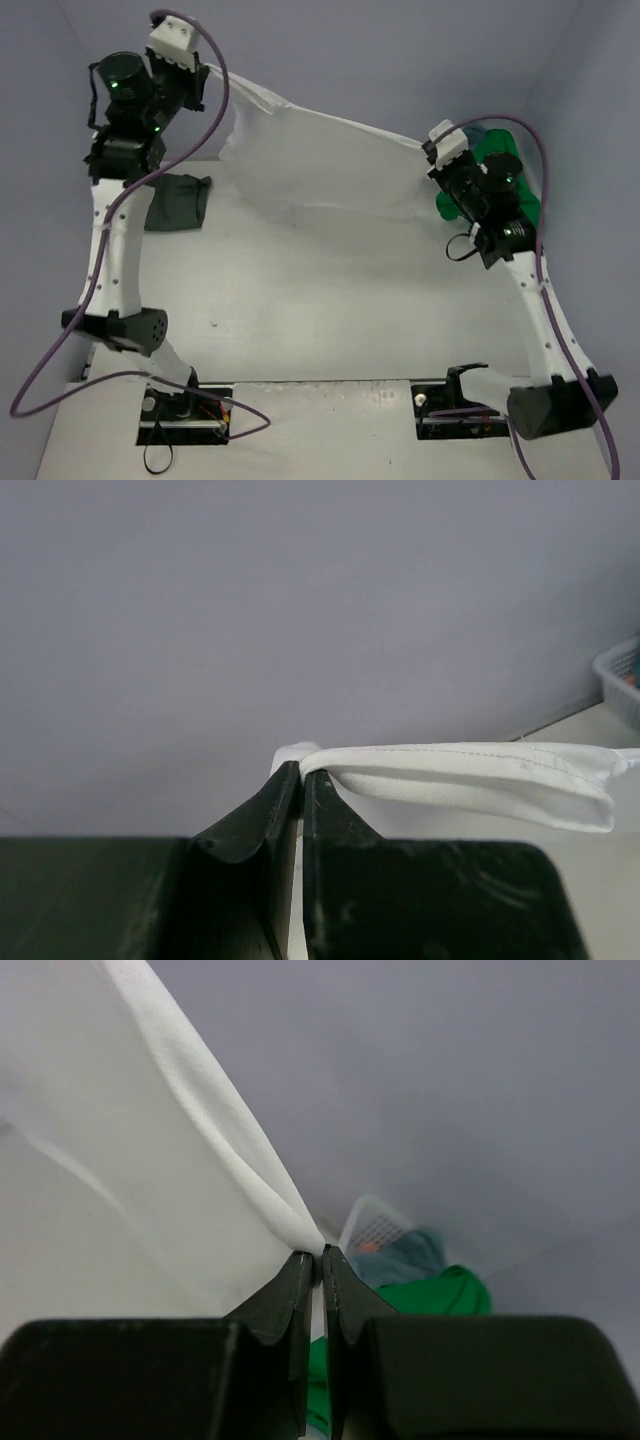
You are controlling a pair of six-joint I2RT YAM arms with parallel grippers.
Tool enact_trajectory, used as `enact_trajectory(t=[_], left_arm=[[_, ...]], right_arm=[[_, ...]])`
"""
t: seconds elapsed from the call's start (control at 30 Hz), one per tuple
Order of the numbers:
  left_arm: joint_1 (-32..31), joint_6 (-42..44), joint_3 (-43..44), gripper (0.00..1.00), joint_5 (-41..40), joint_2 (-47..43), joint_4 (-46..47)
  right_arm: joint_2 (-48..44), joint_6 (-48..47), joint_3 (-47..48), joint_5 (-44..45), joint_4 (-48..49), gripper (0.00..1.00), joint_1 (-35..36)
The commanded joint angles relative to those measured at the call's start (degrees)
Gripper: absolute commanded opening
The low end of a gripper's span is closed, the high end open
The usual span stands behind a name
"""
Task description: Fold and stack the t-shirts
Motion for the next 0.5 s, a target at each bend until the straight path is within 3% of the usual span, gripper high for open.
enact_trajectory(t=[0.0,0.17,0.33,0.47], left_arm=[[0.2,-4.1,-0.8,0.0,0.9,-11.6,4.3],[0.2,-4.2,-12.3,0.0,7.6,-24.4,-0.2],[0.2,0.1,-21.7,0.0,7.9,-37.0,-6.3],[0.2,1.5,-19.2,0.0,6.8,-41.2,-10.6]], right_arm=[[-9.2,1.8,3.5,0.7,3.8,0.0,0.4],[-15.3,-0.3,5.5,-5.6,-13.8,0.0,0.6],[-21.7,-2.2,5.2,-9.3,-23.3,0.0,0.6],[-25.2,-2.0,6.9,-8.8,-25.6,0.0,0.6]])
